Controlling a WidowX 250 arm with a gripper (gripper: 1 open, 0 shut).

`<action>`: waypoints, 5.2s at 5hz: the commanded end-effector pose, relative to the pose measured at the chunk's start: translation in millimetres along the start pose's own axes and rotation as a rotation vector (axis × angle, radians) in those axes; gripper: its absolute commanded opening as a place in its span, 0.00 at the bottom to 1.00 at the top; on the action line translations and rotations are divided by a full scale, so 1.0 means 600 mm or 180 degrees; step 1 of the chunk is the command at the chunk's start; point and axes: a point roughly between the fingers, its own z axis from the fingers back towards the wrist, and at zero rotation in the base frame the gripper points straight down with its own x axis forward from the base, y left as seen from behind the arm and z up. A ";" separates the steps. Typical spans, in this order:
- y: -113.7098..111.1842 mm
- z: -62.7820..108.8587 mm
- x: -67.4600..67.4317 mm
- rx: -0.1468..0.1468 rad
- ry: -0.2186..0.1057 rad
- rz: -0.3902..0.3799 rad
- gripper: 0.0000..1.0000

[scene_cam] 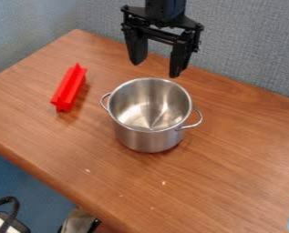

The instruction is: Move the red object from the metal pot to the table

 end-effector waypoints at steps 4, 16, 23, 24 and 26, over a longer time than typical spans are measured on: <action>0.212 -0.022 0.008 -0.0082 -0.0045 0.1073 1.00; 0.377 -0.141 0.045 0.0090 -0.0040 0.0719 1.00; 0.291 -0.102 0.060 0.0228 -0.0109 0.1008 1.00; 0.265 -0.101 0.083 0.0272 -0.0222 0.0960 1.00; 0.255 -0.125 0.133 0.0352 -0.0302 0.1004 1.00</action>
